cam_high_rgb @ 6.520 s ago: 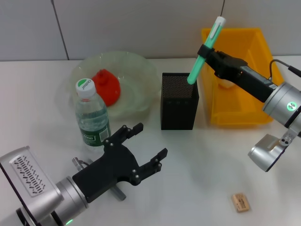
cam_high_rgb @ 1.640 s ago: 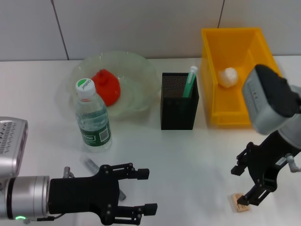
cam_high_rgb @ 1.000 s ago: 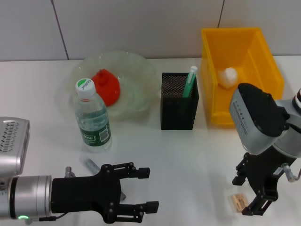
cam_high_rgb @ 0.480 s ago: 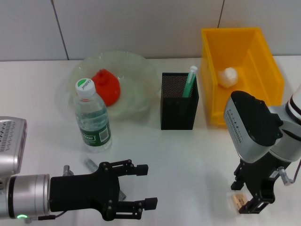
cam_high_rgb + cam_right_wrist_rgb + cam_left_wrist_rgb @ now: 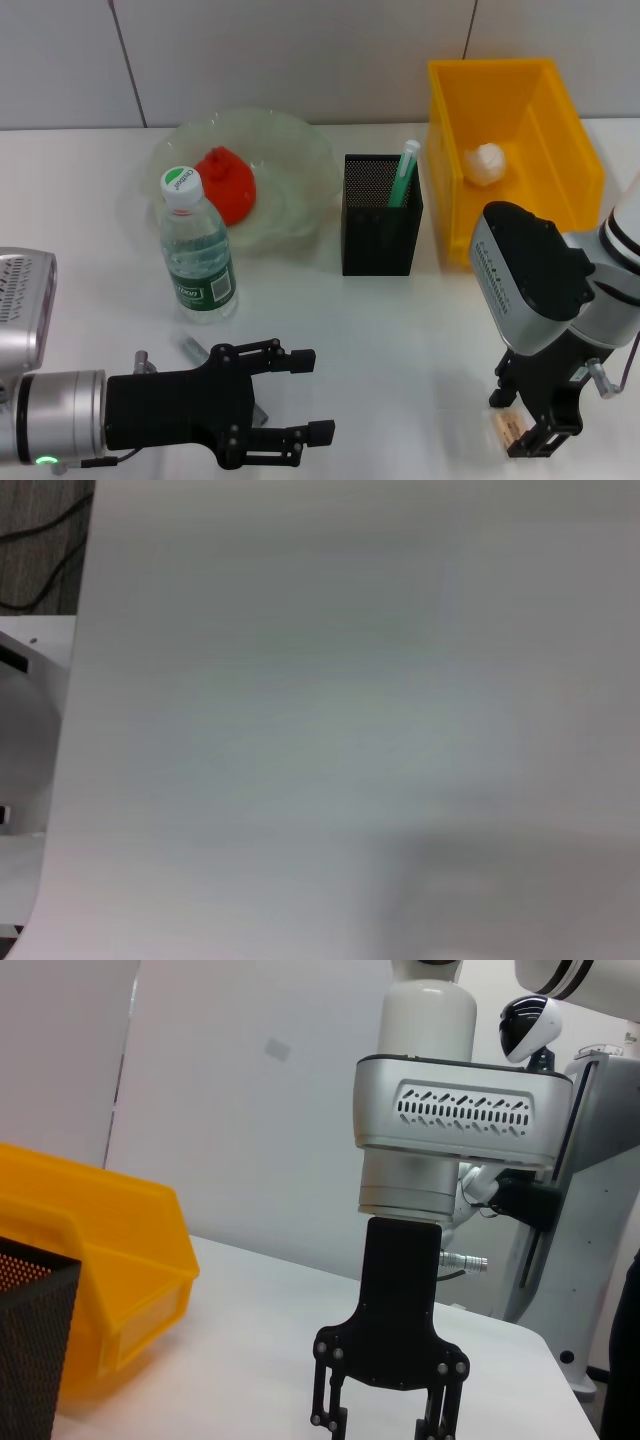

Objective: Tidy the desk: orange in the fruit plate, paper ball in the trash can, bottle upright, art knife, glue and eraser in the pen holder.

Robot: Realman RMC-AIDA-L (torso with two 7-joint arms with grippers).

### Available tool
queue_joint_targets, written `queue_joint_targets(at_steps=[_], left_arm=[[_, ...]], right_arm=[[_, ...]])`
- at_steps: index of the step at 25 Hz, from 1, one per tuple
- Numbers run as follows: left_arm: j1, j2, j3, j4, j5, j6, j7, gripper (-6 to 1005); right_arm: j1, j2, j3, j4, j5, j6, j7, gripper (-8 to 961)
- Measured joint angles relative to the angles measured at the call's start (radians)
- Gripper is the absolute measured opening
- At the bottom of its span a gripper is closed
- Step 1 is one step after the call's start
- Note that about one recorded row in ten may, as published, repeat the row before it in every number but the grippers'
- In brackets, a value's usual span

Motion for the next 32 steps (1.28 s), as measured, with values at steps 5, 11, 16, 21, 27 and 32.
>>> queue_joint_targets(at_steps=[5, 11, 16, 21, 27, 32], left_arm=[[0.0, 0.001, 0.0, 0.0, 0.0, 0.0, 0.0, 810], [0.0, 0.002, 0.0, 0.0, -0.004, 0.0, 0.002, 810], [0.0, 0.003, -0.002, 0.0, -0.008, 0.0, 0.003, 811], [0.0, 0.005, -0.019, 0.0, -0.005, 0.002, 0.002, 811], [0.001, 0.005, -0.025, 0.0, -0.001, 0.007, 0.001, 811], [0.001, 0.005, -0.027, 0.001, 0.0, 0.009, -0.001, 811]], right_arm=[[0.0, 0.001, -0.007, 0.0, 0.0, 0.0, 0.0, 569], [0.001, 0.001, -0.016, 0.0, 0.0, 0.006, 0.0, 568], [0.0, 0.001, -0.041, 0.001, 0.0, 0.023, 0.004, 569], [0.0, 0.001, -0.037, -0.005, 0.001, 0.024, 0.006, 538], [0.006, -0.005, 0.058, -0.026, 0.025, 0.016, -0.003, 413], [0.035, -0.013, 0.241, -0.039, 0.104, -0.049, -0.04, 400]])
